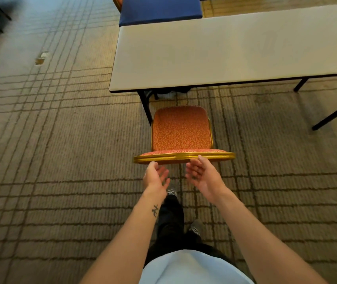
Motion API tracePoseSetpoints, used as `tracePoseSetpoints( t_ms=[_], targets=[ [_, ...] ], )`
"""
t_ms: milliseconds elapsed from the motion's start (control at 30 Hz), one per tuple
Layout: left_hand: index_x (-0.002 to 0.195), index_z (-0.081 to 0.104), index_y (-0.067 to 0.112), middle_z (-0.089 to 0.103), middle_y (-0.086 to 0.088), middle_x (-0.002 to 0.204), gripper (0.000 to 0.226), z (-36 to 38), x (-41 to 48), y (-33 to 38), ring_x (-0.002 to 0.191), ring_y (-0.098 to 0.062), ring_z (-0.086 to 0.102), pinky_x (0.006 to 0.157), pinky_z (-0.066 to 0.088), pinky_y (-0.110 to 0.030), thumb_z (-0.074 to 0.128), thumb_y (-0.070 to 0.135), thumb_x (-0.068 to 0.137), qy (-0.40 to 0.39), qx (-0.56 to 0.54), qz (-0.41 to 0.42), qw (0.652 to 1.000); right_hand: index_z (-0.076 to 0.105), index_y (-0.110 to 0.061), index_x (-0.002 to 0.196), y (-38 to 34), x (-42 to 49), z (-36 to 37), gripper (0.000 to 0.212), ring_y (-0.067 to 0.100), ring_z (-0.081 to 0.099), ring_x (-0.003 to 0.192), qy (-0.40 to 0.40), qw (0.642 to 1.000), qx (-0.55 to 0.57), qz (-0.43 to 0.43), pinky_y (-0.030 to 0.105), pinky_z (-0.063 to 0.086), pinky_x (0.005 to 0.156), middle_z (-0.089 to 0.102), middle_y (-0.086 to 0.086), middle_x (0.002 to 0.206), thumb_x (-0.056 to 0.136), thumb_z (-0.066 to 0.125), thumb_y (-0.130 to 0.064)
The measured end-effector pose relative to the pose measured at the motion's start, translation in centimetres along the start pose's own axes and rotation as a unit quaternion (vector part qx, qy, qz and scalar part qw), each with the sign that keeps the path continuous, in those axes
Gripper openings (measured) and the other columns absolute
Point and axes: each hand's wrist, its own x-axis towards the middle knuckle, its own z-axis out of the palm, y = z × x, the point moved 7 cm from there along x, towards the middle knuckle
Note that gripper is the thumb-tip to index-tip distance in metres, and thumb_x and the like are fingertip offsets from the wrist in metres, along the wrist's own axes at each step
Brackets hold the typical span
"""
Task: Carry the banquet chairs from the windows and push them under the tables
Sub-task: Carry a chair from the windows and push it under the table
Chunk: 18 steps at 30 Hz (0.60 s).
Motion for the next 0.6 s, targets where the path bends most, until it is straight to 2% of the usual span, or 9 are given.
tracePoseSetpoints(
  t_ms=[67,133,200,367,467,600],
  targets=[
    [0.122,0.055,0.011,0.062,-0.012,0.123,0.037,1.5,0.9,-0.4,0.118,-0.030,0.059,0.111,0.043,-0.051,0.059,0.040,0.099,-0.077,-0.034,-0.051,0.995,0.062,-0.007,0.123,0.9,0.8,-0.1,0.046,0.029,0.065,0.113,0.011,0.998,0.058,0.030,0.046,0.055,0.097,0.068,0.015,0.119,0.099,0.061,-0.046],
    [0.131,0.052,0.008,0.059,-0.019,0.129,0.050,2.9,1.7,0.2,0.123,-0.037,0.057,0.115,0.039,-0.054,0.063,0.043,0.096,-0.110,-0.078,-0.072,0.988,0.055,-0.013,0.135,0.5,1.6,0.5,0.052,0.031,0.059,0.125,0.001,0.995,0.097,0.023,0.054,0.047,0.109,0.062,0.016,0.130,0.098,0.060,-0.049],
    [0.135,0.051,0.006,0.059,-0.024,0.131,0.056,4.2,2.6,0.8,0.122,-0.041,0.058,0.114,0.041,-0.055,0.065,0.041,0.095,-0.121,-0.116,-0.097,0.981,0.051,-0.015,0.140,0.0,2.4,1.4,0.054,0.032,0.059,0.126,-0.001,0.993,0.118,0.012,0.056,0.041,0.113,0.062,0.016,0.133,0.098,0.060,-0.049],
    [0.139,0.051,0.003,0.061,-0.027,0.130,0.050,6.7,3.8,0.9,0.119,-0.043,0.060,0.112,0.043,-0.057,0.054,0.036,0.102,-0.113,-0.146,-0.118,0.976,0.049,-0.015,0.141,-0.7,4.2,2.2,0.055,0.035,0.063,0.119,0.044,0.990,0.133,0.009,0.052,0.048,0.109,0.063,0.019,0.129,0.098,0.061,-0.047],
    [0.136,0.050,0.003,0.061,-0.028,0.122,0.045,6.5,4.7,0.9,0.110,-0.045,0.060,0.109,0.043,-0.061,0.056,0.031,0.101,-0.090,-0.153,-0.105,0.979,0.047,-0.013,0.143,-0.9,5.8,2.0,0.062,0.039,0.066,0.116,0.069,0.985,0.159,0.015,0.055,0.053,0.102,0.065,0.022,0.128,0.094,0.068,-0.045],
    [0.129,0.055,0.003,0.064,-0.027,0.124,0.041,6.7,6.1,0.9,0.112,-0.046,0.062,0.103,0.048,-0.062,0.059,0.031,0.098,-0.074,-0.164,-0.102,0.978,0.048,-0.007,0.139,-1.5,7.0,1.6,0.053,0.042,0.065,0.116,0.083,0.982,0.167,0.012,0.058,0.050,0.104,0.065,0.026,0.129,0.094,0.069,-0.026]
  ],
)
